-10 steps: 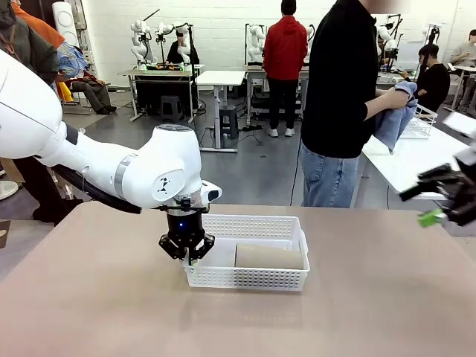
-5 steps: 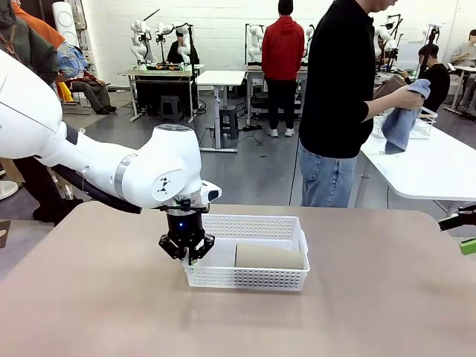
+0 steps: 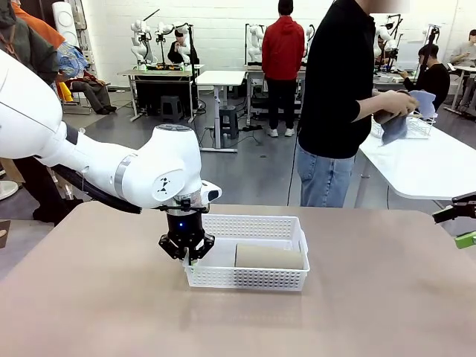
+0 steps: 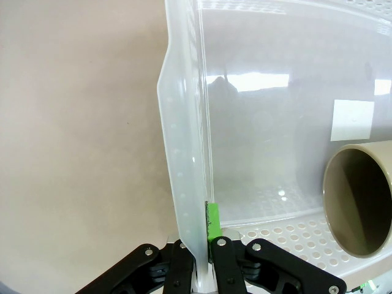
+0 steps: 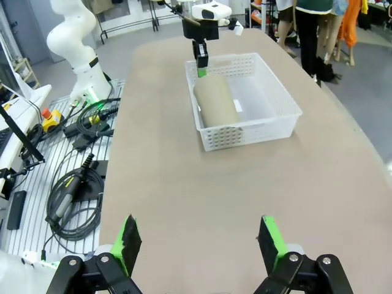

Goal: Clean and organize the cups into the basket.
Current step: Pick up the Organizing basket and move it to the center of the table, then pick up the Reusable plastic cup from the right side of the table and place it inside the Organizing basket, then pick up the Reusable plastic cup from the right side of the table and stack it inside the Organizing basket in the center of the table.

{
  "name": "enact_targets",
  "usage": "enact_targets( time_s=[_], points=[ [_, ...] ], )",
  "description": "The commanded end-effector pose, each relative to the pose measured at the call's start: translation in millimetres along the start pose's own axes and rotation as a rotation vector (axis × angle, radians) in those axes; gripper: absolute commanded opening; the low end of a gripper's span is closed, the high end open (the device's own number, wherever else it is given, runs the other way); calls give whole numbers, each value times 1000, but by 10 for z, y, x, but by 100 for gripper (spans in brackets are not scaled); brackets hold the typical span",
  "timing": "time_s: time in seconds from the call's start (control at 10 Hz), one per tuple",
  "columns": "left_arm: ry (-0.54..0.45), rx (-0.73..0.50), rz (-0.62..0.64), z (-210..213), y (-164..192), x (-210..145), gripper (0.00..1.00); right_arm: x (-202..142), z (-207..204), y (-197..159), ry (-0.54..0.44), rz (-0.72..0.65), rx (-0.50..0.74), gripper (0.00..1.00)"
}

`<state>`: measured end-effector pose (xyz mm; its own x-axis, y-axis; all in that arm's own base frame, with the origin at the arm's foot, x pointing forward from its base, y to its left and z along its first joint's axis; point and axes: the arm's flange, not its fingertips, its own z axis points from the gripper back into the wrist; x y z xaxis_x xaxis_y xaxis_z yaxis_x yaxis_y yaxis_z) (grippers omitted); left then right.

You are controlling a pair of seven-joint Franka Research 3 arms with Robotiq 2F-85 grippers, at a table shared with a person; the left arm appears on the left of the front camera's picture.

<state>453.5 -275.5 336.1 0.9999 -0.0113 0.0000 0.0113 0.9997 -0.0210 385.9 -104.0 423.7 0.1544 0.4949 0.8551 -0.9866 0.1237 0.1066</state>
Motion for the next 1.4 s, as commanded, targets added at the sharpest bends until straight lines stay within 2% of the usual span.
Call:
enact_targets(
  time_s=[0.0, 1.3],
  points=[
    [-2, -5, -5, -17, 31, -22, 0, -13, 2, 42, -4, -19, 2, 100],
    [-2, -5, -5, -17, 31, -22, 0, -18, 15, 8, -1, -5, -4, 100]
  ],
)
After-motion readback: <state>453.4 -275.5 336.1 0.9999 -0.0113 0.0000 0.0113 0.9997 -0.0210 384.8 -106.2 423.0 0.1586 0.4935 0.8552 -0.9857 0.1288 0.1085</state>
